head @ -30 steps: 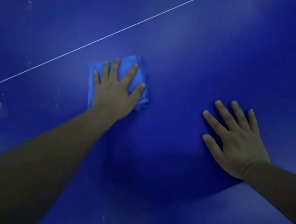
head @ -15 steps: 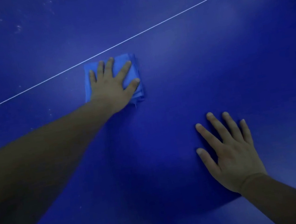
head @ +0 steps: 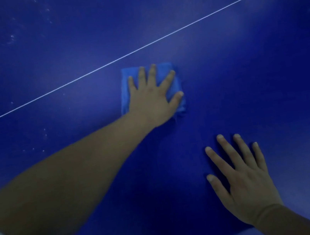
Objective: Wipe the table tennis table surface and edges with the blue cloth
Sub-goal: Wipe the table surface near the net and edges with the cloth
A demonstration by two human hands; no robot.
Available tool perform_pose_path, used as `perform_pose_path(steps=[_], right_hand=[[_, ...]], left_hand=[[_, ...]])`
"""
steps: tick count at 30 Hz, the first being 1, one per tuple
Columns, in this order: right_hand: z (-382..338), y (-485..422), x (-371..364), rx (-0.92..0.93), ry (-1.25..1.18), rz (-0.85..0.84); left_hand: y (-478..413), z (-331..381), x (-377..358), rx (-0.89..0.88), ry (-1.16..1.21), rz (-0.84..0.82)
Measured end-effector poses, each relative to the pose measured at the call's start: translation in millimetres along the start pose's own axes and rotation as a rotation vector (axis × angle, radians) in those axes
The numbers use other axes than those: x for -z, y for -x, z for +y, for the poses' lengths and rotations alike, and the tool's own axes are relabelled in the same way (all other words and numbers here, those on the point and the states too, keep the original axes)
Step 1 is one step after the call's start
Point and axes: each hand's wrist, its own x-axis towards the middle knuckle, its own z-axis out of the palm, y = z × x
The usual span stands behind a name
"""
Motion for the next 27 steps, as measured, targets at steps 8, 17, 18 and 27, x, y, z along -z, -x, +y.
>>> perform_pose_path(steps=[8, 17, 18, 27], right_hand=[[0, -1, -2, 0.003, 0.017, 0.004], [-1, -1, 1, -0.005, 0.009, -0.011], [-1, -1, 1, -0.005, 0.002, -0.004], [-3, 1, 2, -0.007, -0.016, 0.01]], left_hand=[[-36, -88, 13, 0.549, 0.096, -0.01], [67, -98, -2, 0.052, -0.027, 0.014], [69, -126, 1, 0.221, -0.045, 0.014], [105, -115, -6, 0.032, -0.016, -0.018]])
